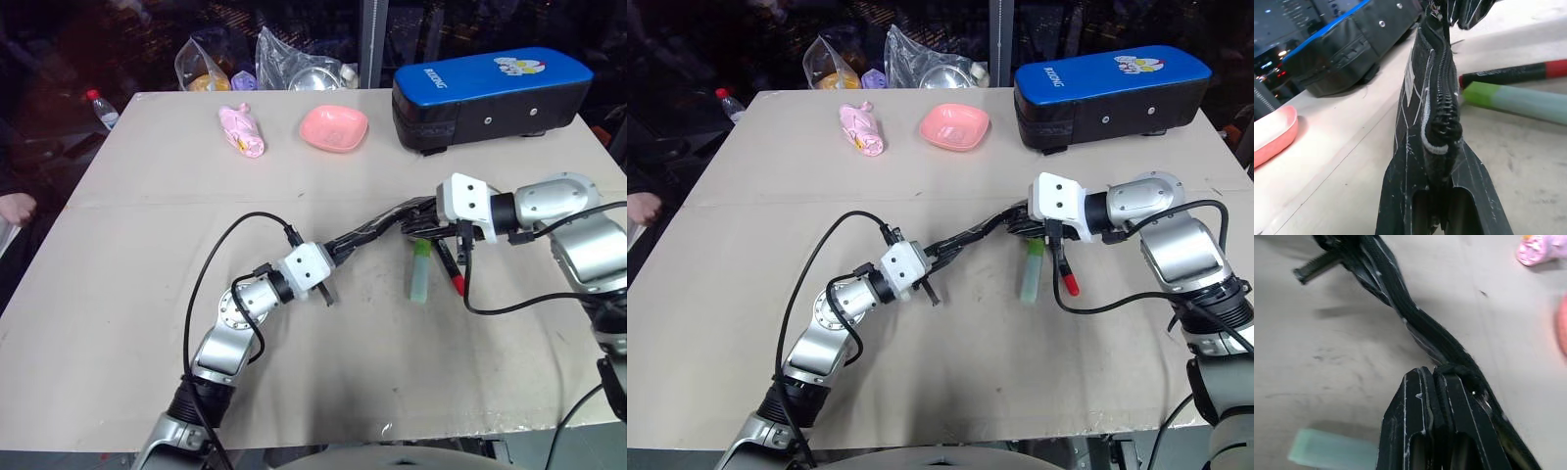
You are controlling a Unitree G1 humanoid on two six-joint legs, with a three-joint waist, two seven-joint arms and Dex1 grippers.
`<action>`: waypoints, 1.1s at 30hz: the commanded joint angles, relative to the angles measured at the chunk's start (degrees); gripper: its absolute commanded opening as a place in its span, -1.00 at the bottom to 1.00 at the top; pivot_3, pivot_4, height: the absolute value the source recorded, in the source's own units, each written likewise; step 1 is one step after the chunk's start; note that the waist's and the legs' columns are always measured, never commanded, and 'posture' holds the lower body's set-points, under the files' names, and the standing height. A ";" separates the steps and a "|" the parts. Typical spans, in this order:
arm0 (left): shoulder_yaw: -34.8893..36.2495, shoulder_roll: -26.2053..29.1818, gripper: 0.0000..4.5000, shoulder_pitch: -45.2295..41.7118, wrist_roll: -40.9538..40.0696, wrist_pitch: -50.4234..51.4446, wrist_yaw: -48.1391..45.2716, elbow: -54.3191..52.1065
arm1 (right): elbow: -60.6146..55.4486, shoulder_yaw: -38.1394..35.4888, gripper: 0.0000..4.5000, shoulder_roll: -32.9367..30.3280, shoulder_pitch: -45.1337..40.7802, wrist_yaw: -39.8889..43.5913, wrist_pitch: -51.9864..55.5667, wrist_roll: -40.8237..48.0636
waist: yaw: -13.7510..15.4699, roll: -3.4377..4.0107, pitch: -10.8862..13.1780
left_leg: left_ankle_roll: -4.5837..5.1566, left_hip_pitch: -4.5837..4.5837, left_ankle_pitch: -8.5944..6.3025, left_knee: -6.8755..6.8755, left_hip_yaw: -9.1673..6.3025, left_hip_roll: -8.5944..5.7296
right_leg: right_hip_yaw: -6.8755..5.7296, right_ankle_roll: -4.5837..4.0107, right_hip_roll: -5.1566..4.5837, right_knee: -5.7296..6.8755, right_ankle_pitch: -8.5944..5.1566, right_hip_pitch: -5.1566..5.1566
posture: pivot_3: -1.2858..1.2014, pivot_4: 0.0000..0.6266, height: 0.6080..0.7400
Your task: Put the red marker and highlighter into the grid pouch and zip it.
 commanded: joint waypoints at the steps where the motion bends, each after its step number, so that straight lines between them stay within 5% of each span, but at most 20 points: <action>1: 1.41 -0.85 -1.00 0.35 1.83 1.47 4.09 -3.33 | 0.17 -1.98 -0.98 -0.97 -0.68 -2.06 -0.75 -1.19 | -0.04 0.00 0.00 | 0.00 0.00 0.00 0.00 0.00 0.00 | 0.00 0.00 0.00 0.00 0.00 0.00 | 0.03 -0.52 1.00; 11: 2.68 -3.14 -1.00 2.71 7.06 6.82 13.37 -7.79 | 1.97 -2.90 -0.98 -1.18 -1.05 -10.47 3.47 -5.54 | -0.07 0.00 0.00 | 0.00 0.01 0.00 0.00 0.02 0.01 | 0.03 0.00 0.00 0.01 0.00 0.00 | 0.03 -0.52 1.00; 33: -0.87 -3.40 -1.00 3.98 10.62 7.80 13.66 -10.49 | -12.32 2.67 -0.98 9.44 -4.29 -11.99 16.19 1.32 | -0.07 0.00 0.00 | 0.00 -0.01 0.00 -0.02 -0.05 0.03 | 0.00 -0.02 -0.02 0.00 0.00 -0.01 | 0.03 -0.52 1.00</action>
